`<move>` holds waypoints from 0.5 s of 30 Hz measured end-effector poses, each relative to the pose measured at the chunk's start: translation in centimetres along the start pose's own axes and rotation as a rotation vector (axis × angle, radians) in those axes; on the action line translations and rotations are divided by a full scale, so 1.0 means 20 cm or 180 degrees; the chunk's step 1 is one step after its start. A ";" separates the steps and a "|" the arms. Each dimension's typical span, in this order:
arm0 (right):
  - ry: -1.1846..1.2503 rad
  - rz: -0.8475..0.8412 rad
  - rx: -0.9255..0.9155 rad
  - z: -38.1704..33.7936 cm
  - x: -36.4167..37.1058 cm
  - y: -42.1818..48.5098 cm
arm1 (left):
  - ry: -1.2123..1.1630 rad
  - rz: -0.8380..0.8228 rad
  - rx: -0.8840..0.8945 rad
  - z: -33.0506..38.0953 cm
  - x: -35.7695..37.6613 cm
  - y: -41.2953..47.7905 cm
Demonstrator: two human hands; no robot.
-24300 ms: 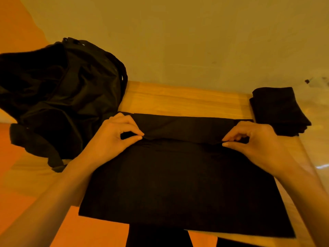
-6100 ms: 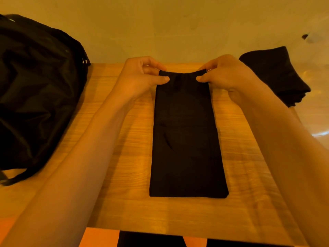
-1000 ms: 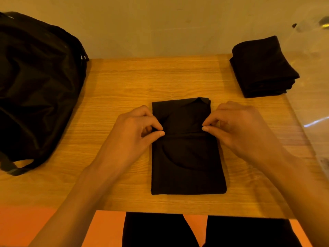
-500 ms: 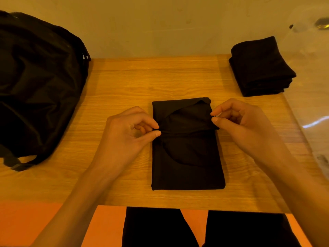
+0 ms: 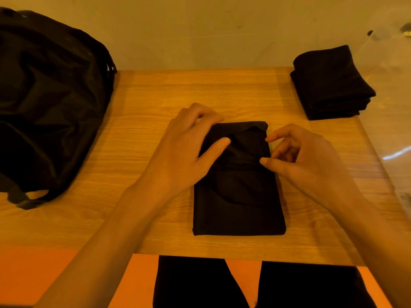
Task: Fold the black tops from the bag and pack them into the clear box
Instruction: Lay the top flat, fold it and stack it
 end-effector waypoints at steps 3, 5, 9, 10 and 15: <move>-0.0034 -0.0090 0.0058 0.00 0.01 0.01 | 0.0738 -0.1125 0.0123 -0.01 0.23 0.03; -0.0090 -0.0172 0.0131 0.02 0.01 0.02 | 0.1014 -0.1407 0.0180 -0.04 0.31 0.00; -0.1114 0.0699 -0.0841 -0.19 -0.09 0.02 | 0.1063 -0.1388 0.0244 -0.04 0.34 -0.02; -0.1462 0.0645 -0.1133 -0.25 -0.03 0.03 | 0.1041 -0.1366 0.0246 -0.04 0.33 -0.02; -0.2345 -0.0475 -0.1009 -0.16 0.31 0.11 | 0.0833 -0.1344 0.0159 -0.07 0.32 -0.03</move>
Point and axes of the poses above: each hand's wrist, its own y-axis towards the middle knuckle, its own x-axis out of the palm, z = x × y, the point moved 10 cm from there along y, towards the middle knuckle, and after that the axes turned 3 degrees about -y, right-handed, at the moved point
